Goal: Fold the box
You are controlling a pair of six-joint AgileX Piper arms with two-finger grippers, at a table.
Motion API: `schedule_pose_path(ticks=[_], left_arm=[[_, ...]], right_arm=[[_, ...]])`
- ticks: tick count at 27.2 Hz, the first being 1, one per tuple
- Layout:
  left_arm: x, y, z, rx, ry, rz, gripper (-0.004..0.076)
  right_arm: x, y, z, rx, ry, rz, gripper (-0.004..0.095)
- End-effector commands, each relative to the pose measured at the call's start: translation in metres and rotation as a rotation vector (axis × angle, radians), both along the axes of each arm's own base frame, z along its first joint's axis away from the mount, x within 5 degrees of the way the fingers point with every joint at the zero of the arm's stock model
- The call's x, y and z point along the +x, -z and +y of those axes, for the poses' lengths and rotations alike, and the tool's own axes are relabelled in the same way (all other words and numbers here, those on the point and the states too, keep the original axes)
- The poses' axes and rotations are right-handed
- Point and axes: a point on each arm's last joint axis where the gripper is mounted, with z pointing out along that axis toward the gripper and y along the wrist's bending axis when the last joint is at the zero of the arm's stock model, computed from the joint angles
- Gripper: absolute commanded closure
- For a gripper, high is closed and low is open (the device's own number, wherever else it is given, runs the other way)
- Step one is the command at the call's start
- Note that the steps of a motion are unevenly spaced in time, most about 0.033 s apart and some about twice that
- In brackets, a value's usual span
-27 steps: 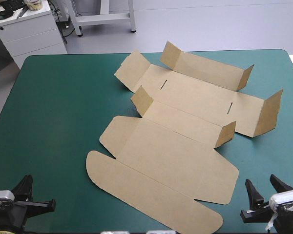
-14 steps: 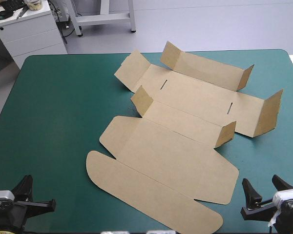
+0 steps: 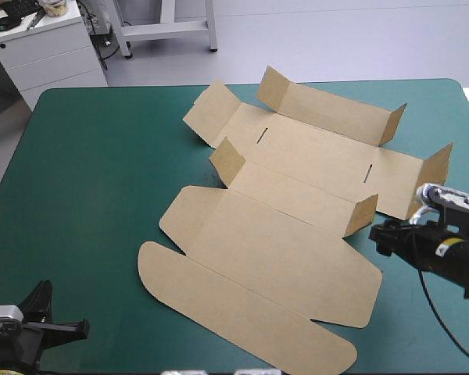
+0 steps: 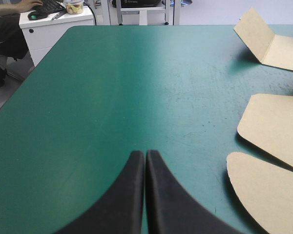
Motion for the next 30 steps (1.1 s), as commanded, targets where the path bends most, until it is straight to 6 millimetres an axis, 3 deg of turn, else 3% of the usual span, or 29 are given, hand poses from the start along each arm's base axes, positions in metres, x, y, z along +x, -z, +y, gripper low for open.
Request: schedule_pose_path(ticks=[1,6,8,14,21,24,28,30], left_arm=[[-0.005,-0.017,0.0,-0.001,0.005,-0.123,0.0734],[-0.005,-0.017,0.0,-0.001,0.005,-0.123,0.0734],[-0.005,-0.017,0.0,-0.001,0.005,-0.123,0.0734],[-0.005,-0.017,0.0,-0.001,0.005,-0.123,0.0734],[-0.005,-0.017,0.0,-0.001,0.005,-0.123,0.0734],[-0.005,-0.017,0.0,-0.001,0.005,-0.123,0.0734],[-0.005,-0.017,0.0,-0.001,0.005,-0.123,0.0734],[-0.005,-0.017,0.0,-0.001,0.005,-0.123,0.0734]], right_arm=[[0.037,-0.012,0.004,0.02,0.013,-0.014,0.0188],[0.102,0.009,0.006,0.008,0.034,0.131,0.019],[0.117,0.02,0.004,0.029,0.057,0.189,0.0188],[0.148,0.051,-0.002,0.083,0.046,0.353,0.019],[0.161,0.074,0.003,0.125,0.01,0.431,0.0218],[0.162,0.073,0.003,0.121,0.003,0.421,0.0374],[0.162,0.073,0.003,0.111,-0.013,0.417,0.0805],[0.162,0.073,0.003,0.11,-0.016,0.418,0.0921]])
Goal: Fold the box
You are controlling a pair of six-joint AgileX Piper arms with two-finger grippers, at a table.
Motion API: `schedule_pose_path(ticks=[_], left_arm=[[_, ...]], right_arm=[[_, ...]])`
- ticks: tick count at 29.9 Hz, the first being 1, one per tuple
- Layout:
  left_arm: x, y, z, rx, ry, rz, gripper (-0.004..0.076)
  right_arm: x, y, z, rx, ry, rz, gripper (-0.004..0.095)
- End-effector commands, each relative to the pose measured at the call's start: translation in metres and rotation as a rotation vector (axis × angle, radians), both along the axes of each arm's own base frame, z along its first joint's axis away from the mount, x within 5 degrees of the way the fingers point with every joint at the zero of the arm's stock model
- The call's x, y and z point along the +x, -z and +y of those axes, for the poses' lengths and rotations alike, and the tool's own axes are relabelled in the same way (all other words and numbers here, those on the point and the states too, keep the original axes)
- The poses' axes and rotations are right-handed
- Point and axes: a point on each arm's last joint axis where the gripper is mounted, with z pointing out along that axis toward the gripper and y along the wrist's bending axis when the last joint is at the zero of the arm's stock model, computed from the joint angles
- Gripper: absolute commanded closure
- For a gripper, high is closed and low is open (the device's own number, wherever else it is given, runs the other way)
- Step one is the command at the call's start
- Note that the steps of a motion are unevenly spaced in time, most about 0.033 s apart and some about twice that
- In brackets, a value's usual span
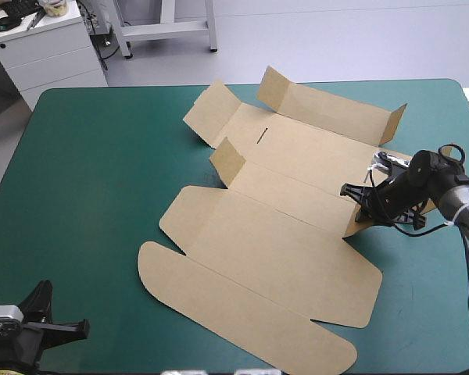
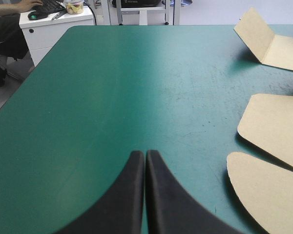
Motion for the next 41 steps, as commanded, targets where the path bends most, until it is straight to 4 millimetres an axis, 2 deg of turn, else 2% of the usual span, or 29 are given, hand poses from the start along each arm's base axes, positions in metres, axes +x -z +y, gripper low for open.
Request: schedule_pose_path(ticks=[1,5,9,14,20,26,29,34,41], left_arm=[[-0.005,-0.017,0.0,-0.001,0.005,-0.123,0.0734],[-0.005,-0.017,0.0,-0.005,0.005,-0.123,0.0734],[-0.005,-0.017,0.0,-0.008,0.004,-0.123,0.0734],[-0.005,-0.017,0.0,-0.008,0.004,-0.123,0.0734],[-0.005,-0.017,0.0,-0.008,0.004,-0.123,0.0734],[-0.005,-0.017,0.0,-0.008,0.004,-0.123,0.0734],[-0.005,-0.017,0.0,-0.008,0.004,-0.123,0.0734],[-0.005,-0.017,0.0,-0.008,0.004,-0.123,0.0734],[-0.005,-0.017,0.0,-0.008,0.004,-0.123,0.0734]], right_arm=[[0.001,-0.019,-0.001,0.011,-0.006,-0.072,0.0916],[0.0,-0.018,-0.001,-0.003,-0.065,-0.074,0.0917],[-0.001,-0.018,0.005,-0.059,-0.218,-0.109,0.0917],[0.005,-0.019,0.013,-0.117,-0.321,-0.133,0.0917],[0.02,-0.045,0.035,-0.157,-0.539,-0.254,0.0919],[0.041,-0.075,0.048,-0.208,-0.746,-0.385,0.0928],[0.049,-0.08,0.055,-0.219,-0.89,-0.388,0.0928],[0.064,-0.083,0.067,-0.217,-1.006,-0.39,0.0928],[0.072,-0.086,0.102,-0.252,-1.234,-0.465,0.0928]])
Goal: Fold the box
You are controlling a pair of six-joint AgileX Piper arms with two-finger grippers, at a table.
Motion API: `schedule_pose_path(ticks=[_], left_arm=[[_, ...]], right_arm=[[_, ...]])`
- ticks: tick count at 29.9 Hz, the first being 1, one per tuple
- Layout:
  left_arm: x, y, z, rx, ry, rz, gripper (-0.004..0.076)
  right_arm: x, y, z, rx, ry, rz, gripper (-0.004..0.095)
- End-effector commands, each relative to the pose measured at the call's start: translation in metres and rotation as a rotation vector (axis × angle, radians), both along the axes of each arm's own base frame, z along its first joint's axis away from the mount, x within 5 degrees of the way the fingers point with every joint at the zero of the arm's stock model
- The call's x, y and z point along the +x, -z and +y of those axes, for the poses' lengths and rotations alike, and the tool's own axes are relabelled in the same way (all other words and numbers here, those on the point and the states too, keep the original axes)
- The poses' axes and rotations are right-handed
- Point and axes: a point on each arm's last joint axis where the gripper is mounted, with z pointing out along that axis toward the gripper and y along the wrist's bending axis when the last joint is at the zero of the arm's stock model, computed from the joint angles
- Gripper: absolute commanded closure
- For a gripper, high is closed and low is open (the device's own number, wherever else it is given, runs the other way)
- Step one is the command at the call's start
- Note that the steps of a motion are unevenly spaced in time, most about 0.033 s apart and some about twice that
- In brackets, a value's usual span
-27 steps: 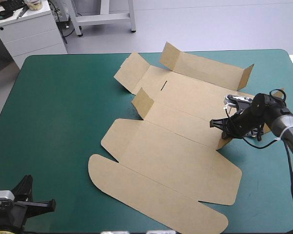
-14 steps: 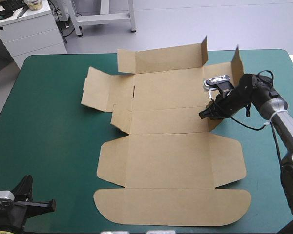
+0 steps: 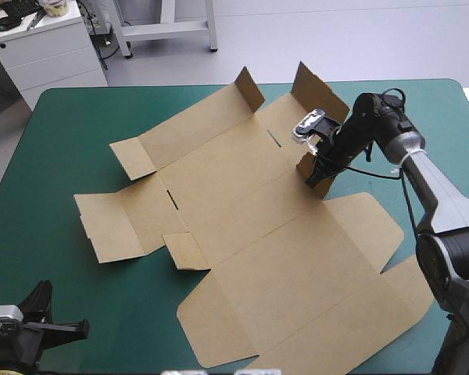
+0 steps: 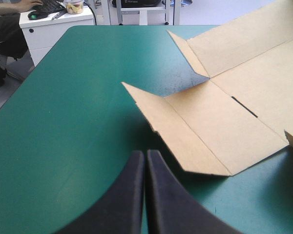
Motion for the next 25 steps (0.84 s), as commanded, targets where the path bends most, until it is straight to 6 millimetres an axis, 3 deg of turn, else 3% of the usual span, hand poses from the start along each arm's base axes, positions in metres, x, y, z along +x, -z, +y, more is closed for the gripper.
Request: schedule_pose_path(ticks=[1,11,25], left_arm=[[-0.005,-0.016,0.0,-0.008,0.004,-0.122,0.0734],[-0.005,-0.016,0.0,-0.008,0.004,-0.122,0.0734],[-0.005,-0.016,0.0,-0.008,0.004,-0.122,0.0734]], right_arm=[[-0.007,-0.031,0.017,0.006,-0.138,-0.134,0.0928],[-0.01,-0.025,0.075,-0.201,-0.481,-0.388,0.0928],[-0.008,-0.005,0.127,-0.165,-0.763,-0.59,0.0928]])
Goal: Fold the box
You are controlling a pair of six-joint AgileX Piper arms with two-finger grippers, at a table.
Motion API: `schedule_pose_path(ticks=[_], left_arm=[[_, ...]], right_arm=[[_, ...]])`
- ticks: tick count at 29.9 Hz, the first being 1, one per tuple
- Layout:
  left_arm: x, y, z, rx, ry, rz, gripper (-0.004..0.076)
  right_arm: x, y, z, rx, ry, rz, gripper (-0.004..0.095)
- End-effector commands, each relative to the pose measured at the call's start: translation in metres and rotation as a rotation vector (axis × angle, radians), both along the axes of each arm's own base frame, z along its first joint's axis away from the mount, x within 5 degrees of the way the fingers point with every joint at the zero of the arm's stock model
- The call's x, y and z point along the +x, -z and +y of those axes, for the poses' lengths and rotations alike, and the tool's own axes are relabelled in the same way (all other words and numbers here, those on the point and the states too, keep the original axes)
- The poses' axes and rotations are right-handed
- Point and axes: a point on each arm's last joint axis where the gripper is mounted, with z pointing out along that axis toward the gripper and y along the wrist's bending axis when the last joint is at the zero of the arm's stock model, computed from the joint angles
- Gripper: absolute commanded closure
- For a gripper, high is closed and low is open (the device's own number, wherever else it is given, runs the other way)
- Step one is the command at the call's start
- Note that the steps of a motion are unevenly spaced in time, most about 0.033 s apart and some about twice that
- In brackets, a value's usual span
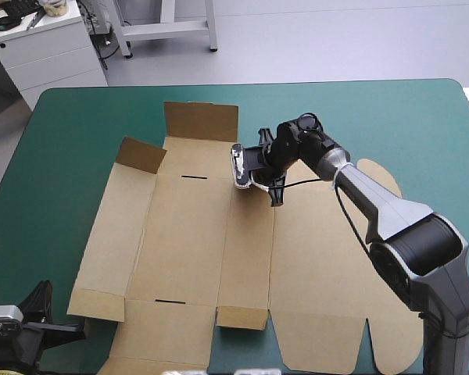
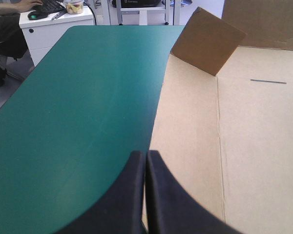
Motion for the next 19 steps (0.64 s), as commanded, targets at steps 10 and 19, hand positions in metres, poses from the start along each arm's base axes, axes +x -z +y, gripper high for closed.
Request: schedule_pose_path(ticks=[10,19], left_arm=[[-0.005,-0.016,0.0,-0.006,0.004,-0.122,0.0734],[-0.005,-0.016,0.0,-0.006,0.004,-0.122,0.0734]], right_arm=[[0.0,-0.03,0.013,0.148,-0.016,-0.106,0.0416],[-0.001,-0.048,0.012,0.267,0.178,-0.061,0.0127]])
